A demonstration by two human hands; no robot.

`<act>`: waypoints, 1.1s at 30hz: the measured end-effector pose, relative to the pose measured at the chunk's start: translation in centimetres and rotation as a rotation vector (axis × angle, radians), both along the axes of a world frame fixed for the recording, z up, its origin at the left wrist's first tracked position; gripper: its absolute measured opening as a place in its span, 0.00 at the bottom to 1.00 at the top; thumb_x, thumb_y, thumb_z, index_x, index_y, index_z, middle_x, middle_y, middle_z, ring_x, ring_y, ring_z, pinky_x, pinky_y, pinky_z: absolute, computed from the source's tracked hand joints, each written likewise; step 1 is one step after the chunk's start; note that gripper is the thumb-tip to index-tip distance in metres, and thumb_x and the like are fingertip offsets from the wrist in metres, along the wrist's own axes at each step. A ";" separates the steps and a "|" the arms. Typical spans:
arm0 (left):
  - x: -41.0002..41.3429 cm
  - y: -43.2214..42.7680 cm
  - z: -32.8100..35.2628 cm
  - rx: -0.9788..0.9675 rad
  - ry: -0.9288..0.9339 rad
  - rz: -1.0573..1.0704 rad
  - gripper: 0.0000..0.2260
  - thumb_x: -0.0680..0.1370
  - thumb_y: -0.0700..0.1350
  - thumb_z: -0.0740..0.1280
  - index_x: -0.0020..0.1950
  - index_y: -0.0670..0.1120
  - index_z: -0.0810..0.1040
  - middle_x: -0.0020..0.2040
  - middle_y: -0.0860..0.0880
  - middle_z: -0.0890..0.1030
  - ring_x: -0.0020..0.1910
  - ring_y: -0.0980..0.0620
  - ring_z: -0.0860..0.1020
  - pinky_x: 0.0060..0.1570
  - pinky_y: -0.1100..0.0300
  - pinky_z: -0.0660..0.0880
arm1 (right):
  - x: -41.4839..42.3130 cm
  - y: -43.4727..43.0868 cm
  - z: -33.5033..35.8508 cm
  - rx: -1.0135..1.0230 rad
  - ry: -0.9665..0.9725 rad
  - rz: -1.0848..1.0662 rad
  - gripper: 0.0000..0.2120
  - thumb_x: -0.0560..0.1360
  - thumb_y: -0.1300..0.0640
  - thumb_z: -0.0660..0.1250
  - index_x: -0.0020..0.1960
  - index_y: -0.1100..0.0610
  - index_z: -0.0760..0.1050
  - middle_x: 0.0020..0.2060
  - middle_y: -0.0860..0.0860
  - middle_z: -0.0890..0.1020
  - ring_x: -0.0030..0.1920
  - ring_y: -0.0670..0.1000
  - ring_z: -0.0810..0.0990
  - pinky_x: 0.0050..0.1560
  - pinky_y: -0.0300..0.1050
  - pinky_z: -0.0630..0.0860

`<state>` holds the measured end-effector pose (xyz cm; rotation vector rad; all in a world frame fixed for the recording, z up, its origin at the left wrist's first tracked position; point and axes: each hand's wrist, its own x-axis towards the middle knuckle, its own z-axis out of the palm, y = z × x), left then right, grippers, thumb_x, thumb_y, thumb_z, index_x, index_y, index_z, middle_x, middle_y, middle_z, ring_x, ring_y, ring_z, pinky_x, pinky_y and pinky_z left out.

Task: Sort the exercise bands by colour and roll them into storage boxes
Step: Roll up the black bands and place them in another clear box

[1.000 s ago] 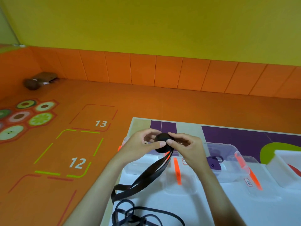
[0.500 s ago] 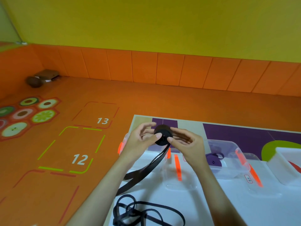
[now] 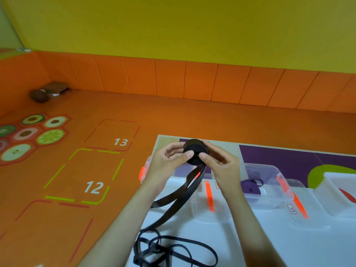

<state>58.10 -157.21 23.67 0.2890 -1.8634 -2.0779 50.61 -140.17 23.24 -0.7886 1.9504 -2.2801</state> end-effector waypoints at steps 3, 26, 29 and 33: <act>-0.1 -1.3 1.6 -0.224 -0.040 -0.128 0.15 0.75 0.42 0.80 0.61 0.47 0.84 0.55 0.49 0.88 0.56 0.52 0.85 0.60 0.59 0.80 | -1.3 1.1 0.8 0.170 0.071 0.105 0.17 0.74 0.66 0.77 0.61 0.53 0.84 0.53 0.46 0.88 0.55 0.46 0.87 0.58 0.42 0.81; -0.5 -0.9 0.1 -0.061 -0.047 0.040 0.12 0.75 0.44 0.80 0.57 0.46 0.86 0.52 0.49 0.88 0.55 0.48 0.86 0.60 0.49 0.82 | 0.3 -0.2 -0.7 0.044 -0.111 -0.070 0.21 0.74 0.65 0.77 0.65 0.55 0.80 0.55 0.49 0.87 0.54 0.44 0.85 0.53 0.37 0.81; -0.3 0.4 -0.4 0.029 0.032 0.096 0.12 0.78 0.39 0.76 0.61 0.42 0.84 0.54 0.47 0.88 0.55 0.49 0.86 0.60 0.49 0.83 | 0.5 -0.6 -0.8 -0.045 -0.134 -0.139 0.15 0.75 0.65 0.76 0.61 0.57 0.82 0.50 0.49 0.88 0.53 0.46 0.87 0.52 0.39 0.81; 0.0 -0.8 0.1 -0.096 -0.001 -0.009 0.13 0.77 0.44 0.78 0.62 0.50 0.85 0.55 0.46 0.86 0.58 0.47 0.85 0.60 0.43 0.83 | -0.4 0.3 -0.5 0.043 -0.005 -0.088 0.12 0.75 0.66 0.76 0.56 0.57 0.85 0.49 0.47 0.89 0.52 0.48 0.88 0.53 0.39 0.82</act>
